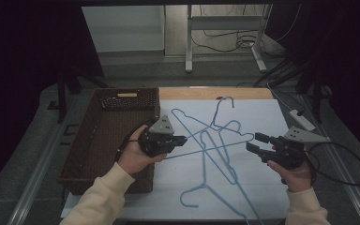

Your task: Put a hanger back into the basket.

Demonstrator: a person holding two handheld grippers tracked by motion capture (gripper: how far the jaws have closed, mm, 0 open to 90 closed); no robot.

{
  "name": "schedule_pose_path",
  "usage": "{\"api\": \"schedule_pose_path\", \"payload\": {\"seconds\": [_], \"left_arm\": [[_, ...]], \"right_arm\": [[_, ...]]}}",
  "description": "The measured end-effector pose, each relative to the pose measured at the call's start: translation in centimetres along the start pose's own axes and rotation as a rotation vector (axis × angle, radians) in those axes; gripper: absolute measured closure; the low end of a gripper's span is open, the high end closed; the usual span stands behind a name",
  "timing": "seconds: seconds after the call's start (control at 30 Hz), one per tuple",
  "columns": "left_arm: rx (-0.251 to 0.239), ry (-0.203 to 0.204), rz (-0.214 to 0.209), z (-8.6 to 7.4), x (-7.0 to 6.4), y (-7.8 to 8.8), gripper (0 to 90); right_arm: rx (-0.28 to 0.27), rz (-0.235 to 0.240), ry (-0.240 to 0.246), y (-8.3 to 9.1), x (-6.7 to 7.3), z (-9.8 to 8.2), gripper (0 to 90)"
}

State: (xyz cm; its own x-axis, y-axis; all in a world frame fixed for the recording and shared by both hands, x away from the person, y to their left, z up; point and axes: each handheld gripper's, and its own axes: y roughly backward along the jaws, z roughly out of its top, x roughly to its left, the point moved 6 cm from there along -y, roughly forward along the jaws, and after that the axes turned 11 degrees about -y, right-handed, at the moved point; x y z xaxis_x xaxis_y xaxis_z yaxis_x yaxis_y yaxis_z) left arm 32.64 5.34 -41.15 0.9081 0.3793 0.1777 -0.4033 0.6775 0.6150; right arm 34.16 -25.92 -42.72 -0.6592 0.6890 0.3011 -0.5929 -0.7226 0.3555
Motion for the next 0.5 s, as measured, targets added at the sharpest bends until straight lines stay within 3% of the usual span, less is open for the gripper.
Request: {"api": "schedule_pose_path", "payload": {"seconds": [0.23,0.5], "left_arm": [[-0.05,0.07,0.072,-0.5,1.0,2.3,87.4],[-0.117,0.126,0.146,-1.0,2.2,5.5,87.4]], "right_arm": [[-0.002,-0.038,0.035,-0.4,-0.5,-1.0,34.4],[0.04,-0.063,0.019,-0.4,-1.5,-3.3,31.9]]}}
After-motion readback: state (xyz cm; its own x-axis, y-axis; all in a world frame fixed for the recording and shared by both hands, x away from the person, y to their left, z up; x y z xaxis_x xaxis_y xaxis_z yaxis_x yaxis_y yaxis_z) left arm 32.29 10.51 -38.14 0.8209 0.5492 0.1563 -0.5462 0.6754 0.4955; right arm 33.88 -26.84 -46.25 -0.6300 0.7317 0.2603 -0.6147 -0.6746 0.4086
